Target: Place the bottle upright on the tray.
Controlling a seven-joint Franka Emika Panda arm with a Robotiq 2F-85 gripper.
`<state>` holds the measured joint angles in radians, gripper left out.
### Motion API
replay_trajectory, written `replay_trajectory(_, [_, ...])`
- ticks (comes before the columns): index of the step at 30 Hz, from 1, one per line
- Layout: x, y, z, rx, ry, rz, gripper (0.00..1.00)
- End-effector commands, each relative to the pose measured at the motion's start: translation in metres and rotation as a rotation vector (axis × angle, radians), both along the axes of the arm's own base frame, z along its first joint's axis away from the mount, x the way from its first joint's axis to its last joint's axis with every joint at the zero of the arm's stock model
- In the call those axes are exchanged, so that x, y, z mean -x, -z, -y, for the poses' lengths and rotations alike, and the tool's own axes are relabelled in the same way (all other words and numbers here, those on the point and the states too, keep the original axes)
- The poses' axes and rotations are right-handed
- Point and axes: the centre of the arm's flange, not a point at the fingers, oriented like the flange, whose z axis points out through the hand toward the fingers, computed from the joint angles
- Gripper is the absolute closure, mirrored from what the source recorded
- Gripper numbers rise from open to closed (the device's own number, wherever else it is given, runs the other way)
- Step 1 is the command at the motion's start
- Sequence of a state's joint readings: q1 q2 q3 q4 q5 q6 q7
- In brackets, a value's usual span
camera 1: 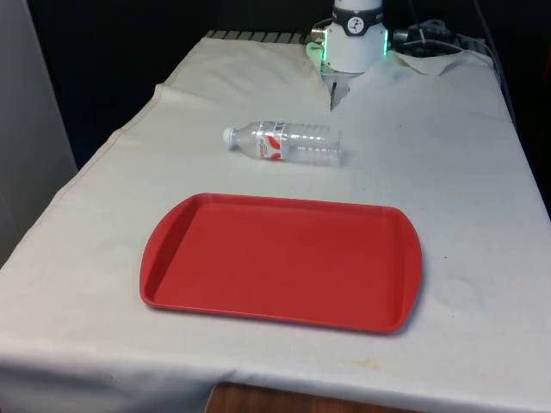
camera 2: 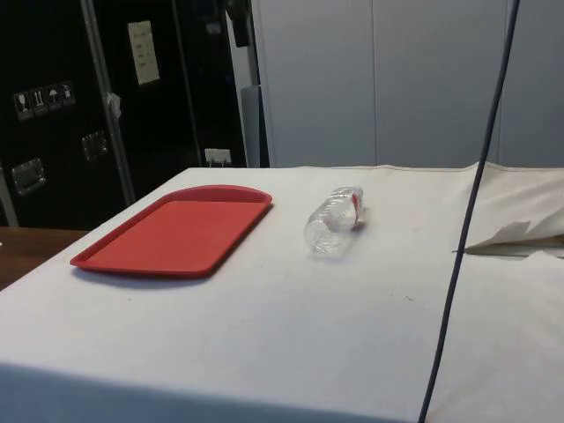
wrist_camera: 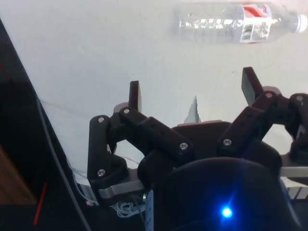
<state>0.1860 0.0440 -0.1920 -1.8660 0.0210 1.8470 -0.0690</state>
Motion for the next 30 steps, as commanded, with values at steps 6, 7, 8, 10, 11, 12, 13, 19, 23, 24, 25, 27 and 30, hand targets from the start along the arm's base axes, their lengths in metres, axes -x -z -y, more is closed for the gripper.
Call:
replay_trajectory(6, [0.001,0.007,-0.001,-0.008,0.0,0.001,0.0])
replay_trajectory(7, [0.002,0.008,0.0,-0.008,0.0,0.001,0.0])
replay_trajectory(8, [0.002,0.009,0.0,-0.009,0.001,0.001,0.0])
replay_trajectory(10, [0.004,0.01,0.0,-0.007,0.001,0.002,0.0])
replay_trajectory(11, [0.002,0.011,0.0,-0.003,0.0,-0.007,0.0])
replay_trajectory(12, [0.004,0.01,0.0,-0.006,0.0,0.003,0.0])
replay_trajectory(13, [0.005,0.011,0.0,-0.006,0.001,0.003,0.0])
replay_trajectory(19, [0.011,0.015,0.001,-0.007,0.001,-0.009,0.0])
replay_trajectory(23, [0.021,0.016,0.0,-0.01,0.003,0.009,0.0])
replay_trajectory(24, [0.023,0.017,0.0,-0.01,0.004,0.009,0.0])
replay_trajectory(25, [0.024,0.017,0.001,-0.011,0.004,0.011,0.0])
replay_trajectory(27, [0.025,0.018,0.001,-0.015,0.001,0.0,0.0])
replay_trajectory(30, [0.032,0.019,0.001,-0.014,0.004,0.015,0.0])
